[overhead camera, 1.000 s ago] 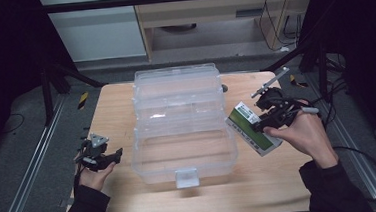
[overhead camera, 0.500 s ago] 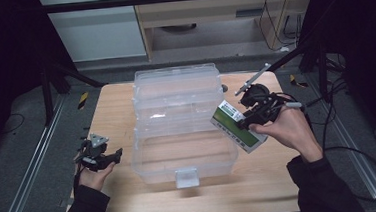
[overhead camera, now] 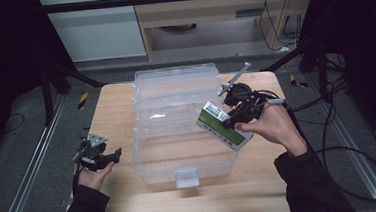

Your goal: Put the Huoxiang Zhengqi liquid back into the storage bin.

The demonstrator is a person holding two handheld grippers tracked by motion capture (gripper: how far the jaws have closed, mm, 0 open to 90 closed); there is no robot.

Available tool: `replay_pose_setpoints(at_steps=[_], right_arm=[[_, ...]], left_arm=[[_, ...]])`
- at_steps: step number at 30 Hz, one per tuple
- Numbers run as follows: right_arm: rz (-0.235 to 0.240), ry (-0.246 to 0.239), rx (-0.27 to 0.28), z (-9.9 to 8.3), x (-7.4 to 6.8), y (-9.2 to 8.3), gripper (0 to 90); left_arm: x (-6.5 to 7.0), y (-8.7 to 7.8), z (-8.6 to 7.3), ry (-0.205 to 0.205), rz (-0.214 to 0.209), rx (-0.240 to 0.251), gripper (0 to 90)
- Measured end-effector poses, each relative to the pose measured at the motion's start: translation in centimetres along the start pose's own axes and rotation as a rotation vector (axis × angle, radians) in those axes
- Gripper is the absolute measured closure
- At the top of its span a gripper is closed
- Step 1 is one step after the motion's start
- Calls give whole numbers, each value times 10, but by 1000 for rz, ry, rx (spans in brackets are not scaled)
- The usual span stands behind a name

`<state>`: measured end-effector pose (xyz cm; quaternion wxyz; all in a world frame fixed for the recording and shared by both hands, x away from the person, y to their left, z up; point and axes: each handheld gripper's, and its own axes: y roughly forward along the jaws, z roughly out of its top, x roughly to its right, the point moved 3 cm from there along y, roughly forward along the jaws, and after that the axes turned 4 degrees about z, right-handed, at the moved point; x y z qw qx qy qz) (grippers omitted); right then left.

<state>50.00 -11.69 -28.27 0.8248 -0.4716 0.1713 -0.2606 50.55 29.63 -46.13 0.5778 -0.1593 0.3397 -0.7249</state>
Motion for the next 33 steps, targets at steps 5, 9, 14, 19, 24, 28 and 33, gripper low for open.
replay_pose_setpoints(at_steps=[5, 9, 14, 19, 24, 28, 33], right_arm=[[15, -38, 11, 7, 0, 7, 641], [42, -72, 8, 11, -3, 12, 641], [74, -130, -2, 15, -6, 18, 642], [83, -179, -17, 19, -5, 23, 642], [111, -228, -39, 21, -5, 29, 641], [136, -274, -47, 20, -5, 33, 641], [168, -305, -72, 20, -3, 38, 641]], left_arm=[[-1, 0, 0, -1, -1, -3, 380], [-3, 0, 0, -7, 4, -2, 380], [-3, 0, -1, -6, 4, -3, 380], [-3, 0, 0, -8, 5, -1, 380], [-4, -1, 0, -9, 6, 1, 380], [-4, -1, 0, -7, 4, -2, 380], [-3, -1, 0, -6, 4, 1, 380]])
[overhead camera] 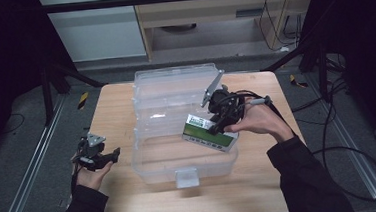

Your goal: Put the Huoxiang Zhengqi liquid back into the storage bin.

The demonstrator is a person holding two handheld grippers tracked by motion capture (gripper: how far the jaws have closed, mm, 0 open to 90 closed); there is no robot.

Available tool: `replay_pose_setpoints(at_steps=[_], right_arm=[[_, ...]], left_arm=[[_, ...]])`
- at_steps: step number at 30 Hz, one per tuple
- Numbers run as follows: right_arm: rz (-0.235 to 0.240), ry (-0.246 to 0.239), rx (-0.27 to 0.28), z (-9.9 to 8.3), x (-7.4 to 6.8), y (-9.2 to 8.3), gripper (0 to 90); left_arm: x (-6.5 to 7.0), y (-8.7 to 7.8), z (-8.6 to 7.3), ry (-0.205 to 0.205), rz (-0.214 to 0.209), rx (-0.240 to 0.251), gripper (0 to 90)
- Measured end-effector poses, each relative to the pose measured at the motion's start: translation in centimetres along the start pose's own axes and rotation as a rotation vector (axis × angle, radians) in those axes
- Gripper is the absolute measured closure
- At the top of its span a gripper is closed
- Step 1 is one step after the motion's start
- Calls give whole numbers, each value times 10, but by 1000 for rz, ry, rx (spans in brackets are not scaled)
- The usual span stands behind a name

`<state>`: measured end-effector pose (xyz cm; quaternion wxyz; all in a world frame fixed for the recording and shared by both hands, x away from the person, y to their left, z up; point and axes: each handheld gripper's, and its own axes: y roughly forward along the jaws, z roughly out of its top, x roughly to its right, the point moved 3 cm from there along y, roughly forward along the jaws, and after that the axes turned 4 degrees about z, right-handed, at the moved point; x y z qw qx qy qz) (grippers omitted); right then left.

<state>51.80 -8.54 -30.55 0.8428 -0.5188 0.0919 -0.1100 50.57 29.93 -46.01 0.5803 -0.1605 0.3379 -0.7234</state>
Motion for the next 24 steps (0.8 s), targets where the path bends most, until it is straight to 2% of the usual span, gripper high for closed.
replay_pose_setpoints(at_steps=[12, 17, 24], right_arm=[[52, -62, -63, 1, 1, 16, 640], [56, -91, -83, 0, 3, 22, 640], [61, -158, -128, -2, 3, 31, 641]], left_arm=[[0, 1, -1, 2, 1, -5, 381], [-1, 1, -1, -1, 1, -5, 381], [0, 1, -1, 0, 0, -6, 381]])
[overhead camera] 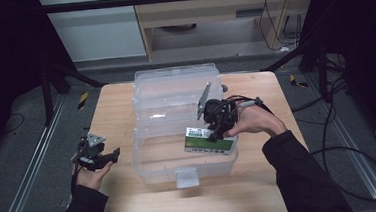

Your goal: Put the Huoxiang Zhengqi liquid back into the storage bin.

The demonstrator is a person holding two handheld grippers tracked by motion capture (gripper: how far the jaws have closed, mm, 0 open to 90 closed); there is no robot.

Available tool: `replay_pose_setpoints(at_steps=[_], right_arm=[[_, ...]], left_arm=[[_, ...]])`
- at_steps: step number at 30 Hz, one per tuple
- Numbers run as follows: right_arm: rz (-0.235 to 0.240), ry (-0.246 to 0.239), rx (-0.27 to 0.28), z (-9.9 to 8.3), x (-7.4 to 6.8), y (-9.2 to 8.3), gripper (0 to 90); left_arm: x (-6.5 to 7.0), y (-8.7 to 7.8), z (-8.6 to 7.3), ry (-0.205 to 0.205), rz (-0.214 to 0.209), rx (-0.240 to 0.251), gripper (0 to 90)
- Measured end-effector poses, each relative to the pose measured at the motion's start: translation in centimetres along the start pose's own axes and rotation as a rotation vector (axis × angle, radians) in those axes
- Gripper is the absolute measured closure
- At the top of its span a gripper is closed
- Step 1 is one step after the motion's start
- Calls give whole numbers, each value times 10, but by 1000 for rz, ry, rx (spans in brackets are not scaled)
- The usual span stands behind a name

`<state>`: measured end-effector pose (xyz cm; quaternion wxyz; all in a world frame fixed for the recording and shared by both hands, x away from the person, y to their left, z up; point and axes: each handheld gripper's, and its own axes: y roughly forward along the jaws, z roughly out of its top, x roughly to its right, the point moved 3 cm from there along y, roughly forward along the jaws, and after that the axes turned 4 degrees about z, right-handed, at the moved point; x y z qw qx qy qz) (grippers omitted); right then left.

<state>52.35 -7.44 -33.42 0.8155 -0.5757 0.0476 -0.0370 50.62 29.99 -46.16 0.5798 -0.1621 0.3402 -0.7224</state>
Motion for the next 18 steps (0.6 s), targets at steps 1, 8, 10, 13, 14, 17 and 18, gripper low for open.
replay_pose_setpoints(at_steps=[1, 8, 10, 13, 14, 17, 18], right_arm=[[-4, -6, -7, 0, 0, 1, 641], [4, -62, -34, -2, 0, 9, 642], [19, -66, -43, -3, -1, 12, 642], [23, -72, -47, -6, 0, 15, 643], [24, -68, -56, -7, 0, 16, 642], [25, -88, -56, -8, -1, 18, 642], [27, -101, -57, -8, -2, 19, 642]], left_arm=[[0, 0, 0, 0, -1, 0, 381], [0, 1, 0, 2, -3, -2, 381], [0, 1, -1, 0, -3, -4, 381], [0, 1, 0, 2, -3, -2, 381], [1, 1, 0, 1, -3, -2, 381], [1, 1, 0, 3, -3, -3, 381], [1, 1, 0, 2, -3, -4, 381]])
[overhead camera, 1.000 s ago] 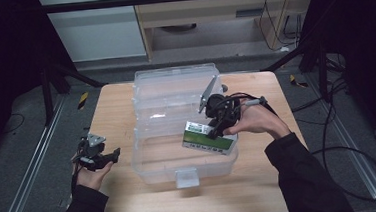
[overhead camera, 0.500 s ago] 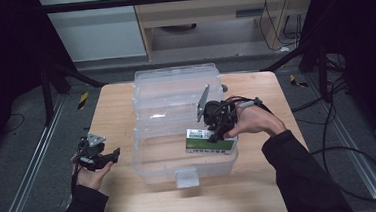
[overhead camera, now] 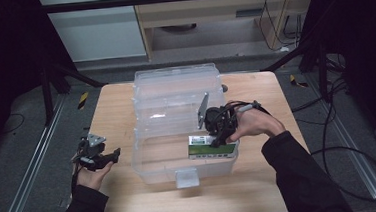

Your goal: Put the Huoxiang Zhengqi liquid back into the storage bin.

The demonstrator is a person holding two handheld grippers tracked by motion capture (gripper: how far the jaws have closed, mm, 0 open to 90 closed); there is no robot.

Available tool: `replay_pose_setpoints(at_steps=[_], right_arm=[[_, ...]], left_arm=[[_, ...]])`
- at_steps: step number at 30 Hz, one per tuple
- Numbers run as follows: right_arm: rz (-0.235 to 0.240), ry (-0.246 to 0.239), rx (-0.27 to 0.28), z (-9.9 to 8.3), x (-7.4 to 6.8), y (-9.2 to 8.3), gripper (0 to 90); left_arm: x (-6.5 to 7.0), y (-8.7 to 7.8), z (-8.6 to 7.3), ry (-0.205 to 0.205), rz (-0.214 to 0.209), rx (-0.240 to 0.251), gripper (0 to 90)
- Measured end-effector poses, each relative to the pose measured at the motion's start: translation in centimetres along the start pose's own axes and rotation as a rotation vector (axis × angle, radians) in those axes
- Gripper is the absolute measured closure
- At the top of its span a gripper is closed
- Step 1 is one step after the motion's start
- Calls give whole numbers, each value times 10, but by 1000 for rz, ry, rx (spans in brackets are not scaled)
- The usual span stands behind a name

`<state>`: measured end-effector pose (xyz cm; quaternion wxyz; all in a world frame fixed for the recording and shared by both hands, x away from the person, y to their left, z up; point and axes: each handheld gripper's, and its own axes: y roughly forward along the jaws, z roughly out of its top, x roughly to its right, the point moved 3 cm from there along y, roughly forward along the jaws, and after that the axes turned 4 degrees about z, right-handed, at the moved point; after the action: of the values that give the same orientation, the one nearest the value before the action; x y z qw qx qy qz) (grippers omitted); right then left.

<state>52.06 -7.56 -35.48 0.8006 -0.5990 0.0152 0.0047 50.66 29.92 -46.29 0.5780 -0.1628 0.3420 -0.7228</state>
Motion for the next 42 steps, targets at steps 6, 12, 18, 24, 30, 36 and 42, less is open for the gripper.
replay_pose_setpoints(at_steps=[6, 12, 18, 24, 30, 36, 42], right_arm=[[15, -40, -12, 0, -2, 10, 642], [29, -43, -30, 0, -2, 17, 641], [30, -43, -30, -1, -2, 21, 639], [28, -48, -45, -1, -4, 24, 639], [21, -44, -61, 0, -6, 26, 639], [15, -52, -69, 1, -7, 28, 639], [7, -53, -82, 2, -8, 32, 637]], left_arm=[[0, 1, 0, 0, 0, -2, 381], [0, 1, -1, 0, 0, -3, 381], [0, 1, -1, 0, 1, -3, 381], [1, 1, -1, 3, 0, -5, 381], [0, 1, -1, 2, 0, -5, 381], [1, 1, -1, 4, 0, -7, 381], [1, 1, -1, 3, 0, -5, 381]])
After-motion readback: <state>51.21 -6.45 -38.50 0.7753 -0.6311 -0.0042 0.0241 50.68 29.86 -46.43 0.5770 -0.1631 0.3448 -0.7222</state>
